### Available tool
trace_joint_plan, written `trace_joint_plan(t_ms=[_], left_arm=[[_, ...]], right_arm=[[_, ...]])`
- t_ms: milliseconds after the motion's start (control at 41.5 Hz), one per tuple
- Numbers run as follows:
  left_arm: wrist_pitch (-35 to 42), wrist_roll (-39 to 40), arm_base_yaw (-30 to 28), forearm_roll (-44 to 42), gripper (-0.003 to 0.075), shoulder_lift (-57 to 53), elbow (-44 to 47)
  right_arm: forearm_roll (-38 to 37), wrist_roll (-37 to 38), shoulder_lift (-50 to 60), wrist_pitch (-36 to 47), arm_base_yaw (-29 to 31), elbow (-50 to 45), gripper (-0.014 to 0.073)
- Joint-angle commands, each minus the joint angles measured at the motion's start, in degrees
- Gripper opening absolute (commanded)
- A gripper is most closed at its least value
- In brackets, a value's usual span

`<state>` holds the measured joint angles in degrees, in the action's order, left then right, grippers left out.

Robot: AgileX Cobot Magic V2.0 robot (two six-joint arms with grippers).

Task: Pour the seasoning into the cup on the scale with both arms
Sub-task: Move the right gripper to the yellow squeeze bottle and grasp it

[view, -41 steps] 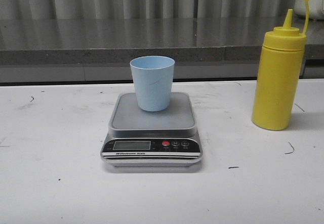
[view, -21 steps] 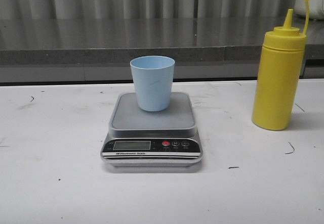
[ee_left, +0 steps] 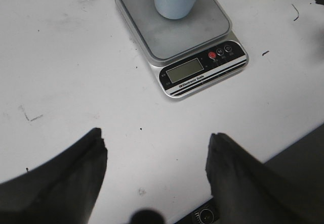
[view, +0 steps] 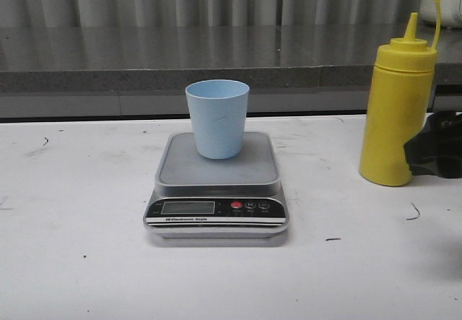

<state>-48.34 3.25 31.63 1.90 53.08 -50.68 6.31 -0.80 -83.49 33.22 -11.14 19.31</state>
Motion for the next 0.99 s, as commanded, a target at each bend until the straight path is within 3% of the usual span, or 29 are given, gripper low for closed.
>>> trace_joint_plan(t_ms=[0,193,338,868,965], left_arm=[[3.4,0.0,0.6,0.7,0.0418,-0.6,-1.6],[3.4,0.0,0.6,0.7,0.0418,-0.6,-1.6],[3.4,0.0,0.6,0.7,0.0418,-0.6,-1.6],[3.4,0.0,0.6,0.7,0.0418,-0.6,-1.6],[3.5,0.0,0.6,0.7,0.0418,-0.6,-1.6]], right_arm=[[-0.9,0.4,-3.4,14.6,-0.3,1.6,0.0593],[-0.8,2.2,-11.3,28.9,-0.3,1.7,0.0593],[-0.5,2.2,-16.2,34.4,-0.3,3.6,0.0593],[0.7,2.2,-27.4,34.7,-0.1,17.9,0.0592],[0.7,2.2,-27.4,34.5,-0.1,18.1,0.0545]])
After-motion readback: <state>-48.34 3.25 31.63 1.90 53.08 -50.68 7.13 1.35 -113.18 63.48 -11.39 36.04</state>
